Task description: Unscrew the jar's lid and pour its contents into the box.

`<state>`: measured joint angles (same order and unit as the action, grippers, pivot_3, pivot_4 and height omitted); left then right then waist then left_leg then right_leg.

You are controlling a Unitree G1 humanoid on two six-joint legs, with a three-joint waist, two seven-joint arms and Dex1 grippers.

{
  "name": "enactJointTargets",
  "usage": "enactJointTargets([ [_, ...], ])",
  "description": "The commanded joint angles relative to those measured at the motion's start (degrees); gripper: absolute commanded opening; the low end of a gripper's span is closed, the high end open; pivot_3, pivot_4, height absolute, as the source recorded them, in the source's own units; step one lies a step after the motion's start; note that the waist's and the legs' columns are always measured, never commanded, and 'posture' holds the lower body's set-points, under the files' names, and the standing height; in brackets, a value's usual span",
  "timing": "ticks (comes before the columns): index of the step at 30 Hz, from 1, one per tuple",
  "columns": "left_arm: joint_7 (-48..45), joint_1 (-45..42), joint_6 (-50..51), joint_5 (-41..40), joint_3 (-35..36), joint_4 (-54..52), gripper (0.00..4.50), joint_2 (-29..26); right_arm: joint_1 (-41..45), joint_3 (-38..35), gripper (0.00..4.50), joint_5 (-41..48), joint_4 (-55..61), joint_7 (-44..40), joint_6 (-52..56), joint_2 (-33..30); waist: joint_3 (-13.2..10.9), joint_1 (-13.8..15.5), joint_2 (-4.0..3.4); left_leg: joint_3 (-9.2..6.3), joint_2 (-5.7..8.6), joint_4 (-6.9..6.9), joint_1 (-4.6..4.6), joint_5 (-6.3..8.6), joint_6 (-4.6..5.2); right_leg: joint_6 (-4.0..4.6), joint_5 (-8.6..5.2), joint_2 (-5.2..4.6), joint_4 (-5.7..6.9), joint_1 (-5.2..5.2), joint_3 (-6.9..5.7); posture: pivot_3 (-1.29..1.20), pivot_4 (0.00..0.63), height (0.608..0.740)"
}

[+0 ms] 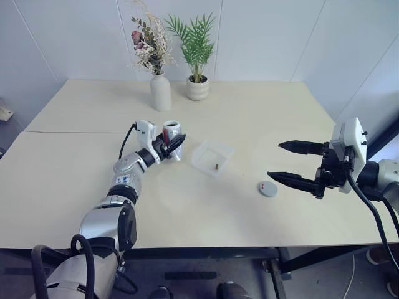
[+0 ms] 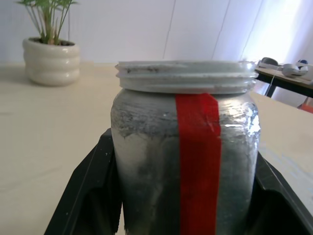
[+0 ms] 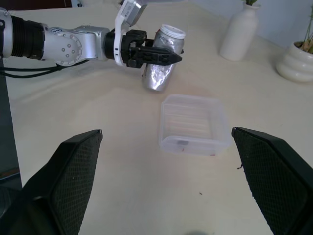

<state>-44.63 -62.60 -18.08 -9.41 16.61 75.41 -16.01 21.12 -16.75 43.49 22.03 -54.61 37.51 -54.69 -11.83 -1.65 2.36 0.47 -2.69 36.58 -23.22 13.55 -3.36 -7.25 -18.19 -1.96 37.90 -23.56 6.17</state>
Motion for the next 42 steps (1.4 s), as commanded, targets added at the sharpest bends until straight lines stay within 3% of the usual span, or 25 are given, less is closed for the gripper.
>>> enactJointTargets([
  [1, 2.0, 1.0, -2.4, 3.7, -2.9, -0.5, 2.25, 0.3, 1.4, -0.4, 4.48, 0.1, 0.6, -0.3, -0.9, -0.2, 0.0, 0.1, 0.01, -0.01, 0.00, 0.01, 0.00, 0.00, 0.00, 0.00, 0.00, 0.00, -0.01, 0.00, 0.00, 0.00, 0.150, 0.740],
  [11, 2.1, 3.1, -3.6, 5.7, -4.9, -0.5, 2.25, -1.8, -0.7, -2.6, 4.48, 0.8, 2.5, 0.1, 0.0, -1.0, 0.1, -0.2, -0.04, 0.04, 0.00, 0.07, 0.07, -0.01, 0.02, -0.04, 0.15, 0.02, -0.01, 0.07, 0.06, 0.00, 0.150, 0.740],
  [12, 2.1, 3.1, -3.7, 5.8, -4.9, -0.6, 2.98, -2.0, -0.7, -2.6, 4.50, 0.7, 2.5, 0.1, -0.1, -1.0, 0.1, -0.3, -0.04, 0.04, 0.00, 0.07, 0.07, -0.01, 0.02, -0.04, 0.17, 0.03, -0.01, 0.07, 0.07, 0.00, 0.150, 0.740],
  [17, 0.6, 3.3, -3.8, 5.5, -4.8, -1.2, 4.46, -3.5, -0.3, -2.3, 4.50, 0.3, 2.2, -0.1, -0.6, -1.0, 0.1, -0.1, -0.03, 0.06, 0.00, 0.07, 0.02, -0.02, 0.03, -0.06, 0.22, 0.04, -0.06, 0.04, 0.10, 0.00, 0.150, 0.740],
  [27, -7.7, 3.4, -2.0, 4.0, -4.3, -2.8, 4.48, -7.1, 1.6, -0.2, 4.50, -1.0, 0.4, -0.9, -1.8, -0.4, 0.1, -0.1, -0.04, 0.07, -0.01, 0.04, -0.01, 0.01, 0.07, -0.07, 0.23, 0.03, -0.18, 0.04, 0.10, 0.00, 0.150, 0.740],
  [33, -19.6, 4.1, 1.3, 3.4, -5.1, -4.9, 4.48, -9.8, 1.0, -0.4, 4.50, -1.4, 0.1, -1.6, -2.3, -0.6, 0.1, -0.1, -0.04, 0.08, -0.01, 0.00, -0.03, 0.01, 0.08, -0.07, 0.23, 0.03, -0.22, 0.04, 0.09, 0.00, 0.150, 0.740],
  [42, -27.8, 5.3, 4.4, 4.5, -6.7, -6.7, 4.48, -17.1, -0.9, -2.7, 4.50, -0.7, 1.3, -2.0, -1.1, -1.9, 0.1, -0.2, -0.03, 0.08, -0.04, -0.03, -0.03, 0.02, 0.08, -0.06, 0.22, 0.04, -0.24, 0.02, 0.09, 0.00, 0.150, 0.740],
])
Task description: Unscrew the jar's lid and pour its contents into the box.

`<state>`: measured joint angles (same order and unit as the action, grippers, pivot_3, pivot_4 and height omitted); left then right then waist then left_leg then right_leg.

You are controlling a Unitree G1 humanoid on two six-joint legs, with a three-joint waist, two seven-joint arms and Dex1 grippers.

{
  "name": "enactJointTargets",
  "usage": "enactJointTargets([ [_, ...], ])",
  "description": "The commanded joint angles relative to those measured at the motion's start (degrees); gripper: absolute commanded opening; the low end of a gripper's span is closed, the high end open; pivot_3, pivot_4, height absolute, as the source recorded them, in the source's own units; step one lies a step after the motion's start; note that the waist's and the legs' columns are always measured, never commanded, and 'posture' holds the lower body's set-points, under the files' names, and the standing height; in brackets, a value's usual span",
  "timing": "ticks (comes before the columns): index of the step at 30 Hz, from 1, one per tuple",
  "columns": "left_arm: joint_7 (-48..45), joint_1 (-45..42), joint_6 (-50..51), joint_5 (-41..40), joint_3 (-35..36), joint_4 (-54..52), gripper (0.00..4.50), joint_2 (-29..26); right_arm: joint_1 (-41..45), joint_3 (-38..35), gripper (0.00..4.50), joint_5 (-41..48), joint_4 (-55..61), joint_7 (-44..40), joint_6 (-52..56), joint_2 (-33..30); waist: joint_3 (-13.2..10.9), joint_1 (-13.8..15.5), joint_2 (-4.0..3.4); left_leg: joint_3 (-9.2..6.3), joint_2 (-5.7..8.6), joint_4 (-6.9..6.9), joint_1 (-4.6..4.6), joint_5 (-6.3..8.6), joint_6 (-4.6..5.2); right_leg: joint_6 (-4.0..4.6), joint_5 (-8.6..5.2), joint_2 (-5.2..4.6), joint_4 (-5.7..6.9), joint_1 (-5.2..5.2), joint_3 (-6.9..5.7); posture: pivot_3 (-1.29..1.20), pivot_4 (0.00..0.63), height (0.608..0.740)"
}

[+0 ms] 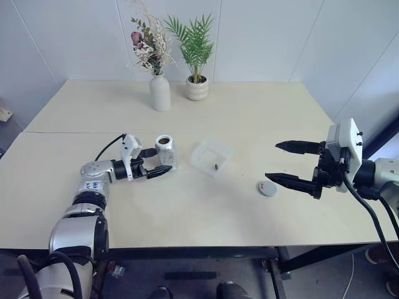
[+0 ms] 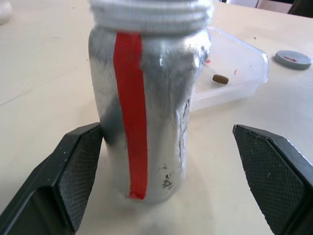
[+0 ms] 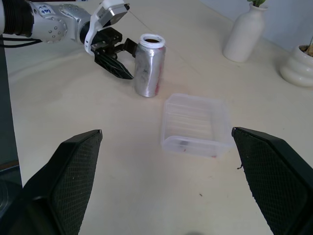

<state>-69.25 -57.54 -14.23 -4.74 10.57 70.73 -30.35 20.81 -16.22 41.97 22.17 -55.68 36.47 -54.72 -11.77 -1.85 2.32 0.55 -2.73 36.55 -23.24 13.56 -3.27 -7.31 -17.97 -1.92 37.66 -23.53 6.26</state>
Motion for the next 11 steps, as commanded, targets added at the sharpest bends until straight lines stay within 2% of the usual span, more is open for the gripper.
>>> enactJointTargets([
  [1, -4.6, 0.3, 0.7, -0.2, -0.8, -2.1, 4.48, -3.9, -1.0, -3.8, 4.50, 0.8, 1.0, -1.2, 0.0, -2.2, 0.0, 0.0, 0.00, 0.01, 0.00, -0.01, -0.01, 0.00, 0.00, 0.00, 0.00, 0.00, 0.00, -0.01, 0.00, 0.00, 0.150, 0.740],
  [8, -12.6, 0.1, -2.2, -3.9, 2.9, -1.4, 4.48, -10.5, -2.7, -6.7, 4.50, 2.2, 3.4, -0.3, 1.6, -2.9, 0.0, 0.0, 0.00, 0.01, -0.03, -0.06, -0.01, 0.00, 0.01, 0.07, -0.03, 0.00, -0.03, -0.03, -0.02, 0.00, 0.150, 0.740],
  [11, -20.6, -0.7, -0.8, -8.3, 6.7, -1.5, 4.48, -14.9, -5.3, -10.4, 4.50, 2.6, 3.8, -1.5, 2.2, -4.2, 0.0, 0.1, 0.01, 0.00, -0.04, -0.10, -0.03, 0.01, 0.01, 0.09, -0.05, 0.00, -0.05, -0.04, -0.04, 0.00, 0.150, 0.740],
])
